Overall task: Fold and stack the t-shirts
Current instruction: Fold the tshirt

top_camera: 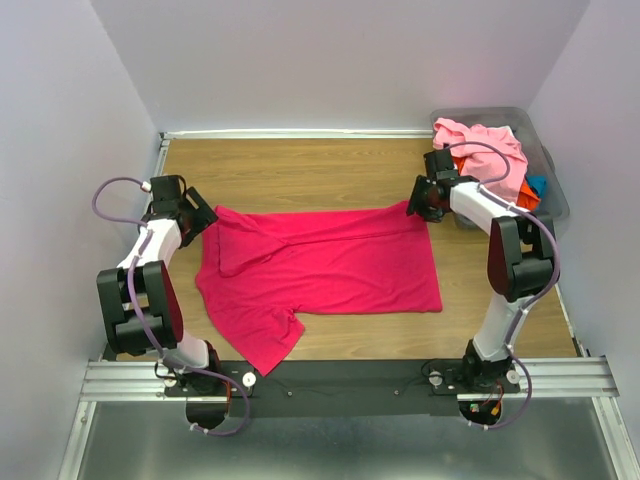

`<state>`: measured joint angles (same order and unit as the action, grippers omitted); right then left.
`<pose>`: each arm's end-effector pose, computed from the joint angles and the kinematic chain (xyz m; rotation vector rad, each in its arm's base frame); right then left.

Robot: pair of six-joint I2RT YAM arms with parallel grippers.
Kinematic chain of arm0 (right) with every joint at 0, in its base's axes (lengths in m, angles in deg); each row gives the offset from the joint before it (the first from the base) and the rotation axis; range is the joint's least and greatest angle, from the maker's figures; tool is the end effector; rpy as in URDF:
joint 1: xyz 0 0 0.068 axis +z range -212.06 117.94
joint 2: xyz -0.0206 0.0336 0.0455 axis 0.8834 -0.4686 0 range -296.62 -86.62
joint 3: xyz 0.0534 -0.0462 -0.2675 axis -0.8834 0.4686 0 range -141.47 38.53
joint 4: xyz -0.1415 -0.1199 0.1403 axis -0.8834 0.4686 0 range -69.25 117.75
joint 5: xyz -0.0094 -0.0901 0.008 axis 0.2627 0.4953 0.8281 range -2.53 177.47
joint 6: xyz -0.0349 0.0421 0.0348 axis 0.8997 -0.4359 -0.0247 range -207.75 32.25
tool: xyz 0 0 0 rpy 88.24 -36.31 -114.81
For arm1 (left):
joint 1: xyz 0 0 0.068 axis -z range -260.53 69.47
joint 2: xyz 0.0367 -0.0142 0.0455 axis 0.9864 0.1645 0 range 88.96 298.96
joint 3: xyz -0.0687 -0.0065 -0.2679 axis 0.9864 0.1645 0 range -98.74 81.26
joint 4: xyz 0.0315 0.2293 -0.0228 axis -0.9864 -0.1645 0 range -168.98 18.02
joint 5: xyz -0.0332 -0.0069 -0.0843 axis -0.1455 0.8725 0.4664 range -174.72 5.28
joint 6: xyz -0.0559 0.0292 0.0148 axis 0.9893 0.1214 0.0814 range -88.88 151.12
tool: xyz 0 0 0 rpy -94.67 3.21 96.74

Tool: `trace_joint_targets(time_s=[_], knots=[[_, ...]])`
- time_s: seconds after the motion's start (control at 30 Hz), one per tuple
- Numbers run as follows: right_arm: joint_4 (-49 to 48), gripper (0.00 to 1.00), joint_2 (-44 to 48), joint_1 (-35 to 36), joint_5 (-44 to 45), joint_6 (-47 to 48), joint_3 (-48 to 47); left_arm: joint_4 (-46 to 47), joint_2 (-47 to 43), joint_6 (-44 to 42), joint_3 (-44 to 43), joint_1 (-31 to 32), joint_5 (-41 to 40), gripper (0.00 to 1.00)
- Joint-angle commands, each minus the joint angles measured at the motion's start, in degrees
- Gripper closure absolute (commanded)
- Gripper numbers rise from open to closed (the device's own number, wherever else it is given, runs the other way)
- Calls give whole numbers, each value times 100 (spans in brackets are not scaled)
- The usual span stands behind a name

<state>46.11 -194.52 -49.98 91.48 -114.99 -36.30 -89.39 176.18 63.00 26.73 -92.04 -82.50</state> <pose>0.3719 0.0759 0.1960 0.3679 2.5691 0.1614 0.2937 0.0577 0.2206 -0.8914 2.2875 -0.2044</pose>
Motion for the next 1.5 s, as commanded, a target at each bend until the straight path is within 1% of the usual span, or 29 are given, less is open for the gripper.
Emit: trace_joint_targets(time_s=[0.0, 0.17, 0.27, 0.5, 0.97, 1.27, 1.47], knots=[[56, 43, 50, -127, 398, -228, 109, -149, -82, -217, 12, 17, -178, 15], [39, 44, -21, -162, 451, -255, 126, -158, -39, -252, 21, 105, -125, 18], [-5, 48, -21, -153, 355, -203, 144, -166, -47, -261, 47, 131, -125, 20], [-40, 54, -144, -162, 258, -167, 170, -158, -47, -270, 108, 193, -125, 23], [-93, 54, -205, -179, 346, -44, 346, -166, -3, -305, 196, 202, -125, 25], [-102, 50, -179, -179, 469, 35, 293, -149, 32, -331, 275, 219, -134, 25], [-111, 50, -205, -188, 408, 70, 232, -140, 23, -349, 267, 219, -151, 25]])
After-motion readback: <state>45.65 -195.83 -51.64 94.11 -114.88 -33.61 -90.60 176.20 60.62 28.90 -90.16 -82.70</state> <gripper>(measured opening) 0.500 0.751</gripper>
